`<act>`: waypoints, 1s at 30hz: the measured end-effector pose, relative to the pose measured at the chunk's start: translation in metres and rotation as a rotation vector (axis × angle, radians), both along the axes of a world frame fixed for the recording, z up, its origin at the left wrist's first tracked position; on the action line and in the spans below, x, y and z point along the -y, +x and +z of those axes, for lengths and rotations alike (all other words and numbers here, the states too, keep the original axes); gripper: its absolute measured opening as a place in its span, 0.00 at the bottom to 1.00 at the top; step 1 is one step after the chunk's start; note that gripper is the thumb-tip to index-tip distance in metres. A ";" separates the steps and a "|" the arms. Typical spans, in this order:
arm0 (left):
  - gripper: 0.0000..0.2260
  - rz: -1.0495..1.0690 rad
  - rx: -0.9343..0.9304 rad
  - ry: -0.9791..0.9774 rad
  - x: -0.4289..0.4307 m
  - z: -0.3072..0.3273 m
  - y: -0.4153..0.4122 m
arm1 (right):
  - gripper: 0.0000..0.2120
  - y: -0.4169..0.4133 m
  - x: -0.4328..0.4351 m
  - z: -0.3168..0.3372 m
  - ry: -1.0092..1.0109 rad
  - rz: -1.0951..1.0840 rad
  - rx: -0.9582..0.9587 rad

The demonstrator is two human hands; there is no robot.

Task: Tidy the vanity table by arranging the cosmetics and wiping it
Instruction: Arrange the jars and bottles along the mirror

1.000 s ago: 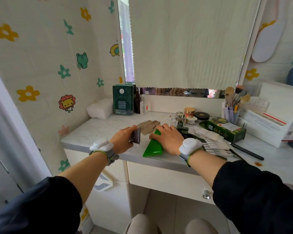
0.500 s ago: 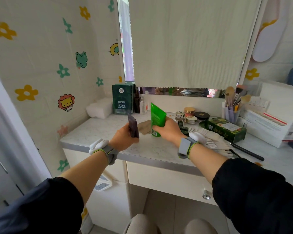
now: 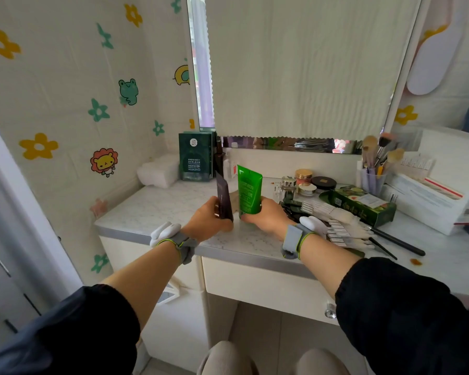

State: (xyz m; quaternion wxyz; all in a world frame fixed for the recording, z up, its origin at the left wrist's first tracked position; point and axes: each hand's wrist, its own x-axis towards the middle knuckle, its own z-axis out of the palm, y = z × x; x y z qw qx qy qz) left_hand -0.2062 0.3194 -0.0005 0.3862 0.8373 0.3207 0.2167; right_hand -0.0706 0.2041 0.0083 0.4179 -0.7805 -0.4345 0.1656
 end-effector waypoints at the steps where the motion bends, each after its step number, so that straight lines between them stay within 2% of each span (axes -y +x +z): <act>1: 0.19 -0.001 0.001 0.008 0.001 0.000 0.001 | 0.22 0.000 0.001 -0.001 0.004 0.001 0.000; 9: 0.17 -0.030 0.050 0.011 -0.006 0.018 0.023 | 0.21 0.012 -0.019 0.016 0.052 -0.026 0.002; 17: 0.18 0.081 0.161 0.098 -0.044 0.055 0.066 | 0.19 0.048 -0.059 0.062 0.069 -0.102 0.093; 30: 0.21 0.107 0.121 0.093 -0.111 0.044 0.133 | 0.14 0.111 -0.138 0.068 -0.026 -0.226 -0.034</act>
